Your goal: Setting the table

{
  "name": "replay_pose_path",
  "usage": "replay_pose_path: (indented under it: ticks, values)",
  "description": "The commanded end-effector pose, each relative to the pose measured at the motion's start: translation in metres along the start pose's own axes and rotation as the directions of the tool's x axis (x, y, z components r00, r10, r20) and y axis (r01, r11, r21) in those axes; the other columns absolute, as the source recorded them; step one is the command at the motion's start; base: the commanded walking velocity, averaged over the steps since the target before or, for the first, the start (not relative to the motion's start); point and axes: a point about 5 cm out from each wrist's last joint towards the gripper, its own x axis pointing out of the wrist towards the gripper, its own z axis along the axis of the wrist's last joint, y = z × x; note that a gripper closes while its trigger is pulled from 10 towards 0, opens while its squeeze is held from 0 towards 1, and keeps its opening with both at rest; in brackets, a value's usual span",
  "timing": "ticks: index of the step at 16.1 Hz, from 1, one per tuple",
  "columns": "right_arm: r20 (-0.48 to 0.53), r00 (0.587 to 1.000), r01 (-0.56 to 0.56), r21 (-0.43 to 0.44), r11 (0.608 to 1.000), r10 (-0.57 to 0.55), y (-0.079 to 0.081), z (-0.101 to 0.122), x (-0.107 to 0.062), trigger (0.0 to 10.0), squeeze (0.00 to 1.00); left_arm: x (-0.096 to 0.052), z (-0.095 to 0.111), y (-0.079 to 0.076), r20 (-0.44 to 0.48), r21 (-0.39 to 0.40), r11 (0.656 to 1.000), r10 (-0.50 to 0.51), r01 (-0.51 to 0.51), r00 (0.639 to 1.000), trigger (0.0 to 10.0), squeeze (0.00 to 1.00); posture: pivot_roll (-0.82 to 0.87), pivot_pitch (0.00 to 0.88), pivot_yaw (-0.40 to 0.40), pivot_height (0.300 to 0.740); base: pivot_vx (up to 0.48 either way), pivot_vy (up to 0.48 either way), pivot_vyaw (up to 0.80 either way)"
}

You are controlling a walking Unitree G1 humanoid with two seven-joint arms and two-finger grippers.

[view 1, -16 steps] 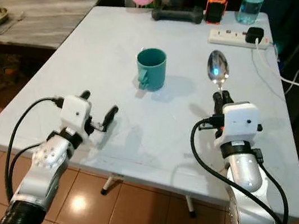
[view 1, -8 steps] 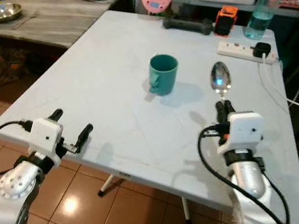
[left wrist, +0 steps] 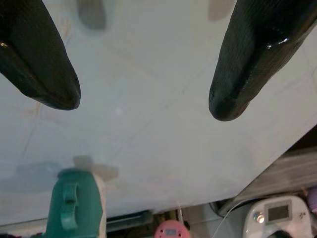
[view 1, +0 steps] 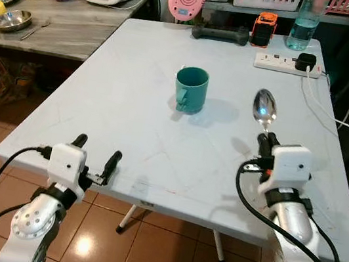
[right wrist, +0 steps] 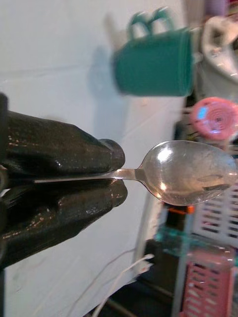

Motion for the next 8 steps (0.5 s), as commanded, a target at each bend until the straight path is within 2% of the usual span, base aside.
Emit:
replay_pose_path:
  ticks: [1, 2, 8]
  values:
    - [0.028, 0.999, -0.02, 0.011, 1.0, 0.02, 0.0062, 0.007, 0.0016, 10.0, 0.0, 0.0042, 0.0103, 0.0029, 0.024, -0.001, 1.0, 0.001, -0.001, 1.0, 10.0, 0.0, -0.17, 0.1, 0.152, 0.74, 0.0, 0.0, -0.68]
    - [0.029, 0.999, -0.024, 0.011, 1.0, 0.023, 0.0068, 0.007, 0.0021, 10.0, 0.0, 0.0054, 0.0117, 0.0028, 0.027, -0.004, 1.0, 0.001, -0.001, 1.0, 10.0, 0.0, -0.17, 0.101, 0.154, 0.74, 0.0, 0.0, -0.68]
    - [0.05, 0.998, -0.048, 0.008, 0.999, 0.047, 0.0131, 0.0104, 0.0076, 10.0, 0.0, 0.0086, 0.0139, -0.0035, 0.02, -0.033, 0.999, -0.01, 0.01, 1.0, 10.0, 0.0, -0.16, 0.102, 0.154, 0.74, 0.0, 0.0, 0.0]
